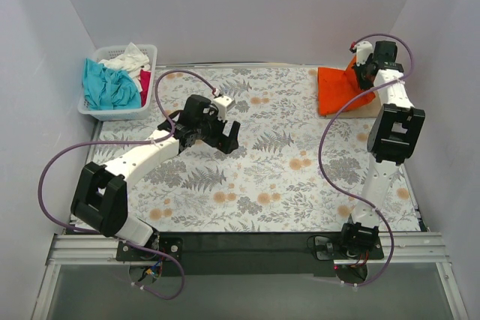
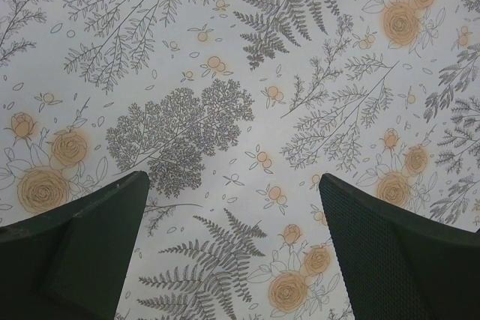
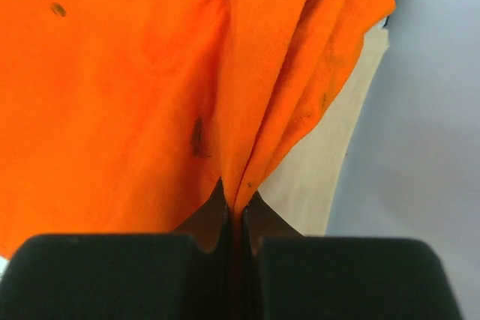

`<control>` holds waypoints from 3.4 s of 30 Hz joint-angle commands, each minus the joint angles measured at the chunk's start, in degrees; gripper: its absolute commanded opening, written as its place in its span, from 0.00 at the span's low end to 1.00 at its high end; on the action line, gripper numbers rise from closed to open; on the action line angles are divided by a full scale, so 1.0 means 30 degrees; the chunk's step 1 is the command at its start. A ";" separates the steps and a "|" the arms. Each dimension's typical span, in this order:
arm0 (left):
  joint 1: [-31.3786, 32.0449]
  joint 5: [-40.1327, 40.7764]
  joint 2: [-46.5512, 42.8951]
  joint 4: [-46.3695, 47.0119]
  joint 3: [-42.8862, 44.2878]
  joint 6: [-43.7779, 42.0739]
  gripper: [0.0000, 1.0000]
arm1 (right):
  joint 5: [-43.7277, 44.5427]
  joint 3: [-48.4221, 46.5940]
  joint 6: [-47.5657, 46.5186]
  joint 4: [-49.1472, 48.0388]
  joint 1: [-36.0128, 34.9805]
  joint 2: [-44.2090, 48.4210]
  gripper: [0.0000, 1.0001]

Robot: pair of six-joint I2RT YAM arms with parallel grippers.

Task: Fold and stack the t-shirts
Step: Neatly place the folded tshirt to the corner

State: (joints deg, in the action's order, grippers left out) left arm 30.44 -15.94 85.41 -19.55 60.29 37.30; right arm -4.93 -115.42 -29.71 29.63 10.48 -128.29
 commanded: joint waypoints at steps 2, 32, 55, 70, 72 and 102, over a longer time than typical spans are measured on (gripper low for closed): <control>-0.0126 -0.0310 -0.0110 -0.0601 0.0937 -0.0158 0.90 | -0.0291 0.0035 -0.1315 -0.2228 0.0402 -0.0418 0.01; -0.0097 -0.0106 0.0301 -0.0924 0.1319 -0.0333 0.91 | 0.2460 0.0329 -0.2489 -0.3284 0.1370 -0.0481 0.42; -0.0097 -0.0662 0.0681 0.0071 0.1612 0.0575 0.91 | -0.1054 -0.2339 0.6593 -0.7907 0.1399 -0.1619 0.01; -0.0448 -0.0925 0.1092 0.0365 0.1260 0.0897 0.91 | 0.0143 -0.1869 0.7387 -1.2598 0.1399 -0.4460 0.01; -0.0477 -0.0955 0.1121 0.0365 0.1231 0.0926 0.91 | 0.1113 -0.1987 0.7123 -1.2717 0.1399 -0.4813 0.01; -0.3082 -0.2886 0.0156 -0.2065 0.3748 0.2975 0.97 | 0.0561 0.1792 0.3549 -1.0183 0.0141 0.2474 0.92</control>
State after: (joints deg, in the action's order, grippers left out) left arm 22.96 -21.08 90.59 -23.24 68.27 44.07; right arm 1.45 -109.89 -17.56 -2.96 13.37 -131.96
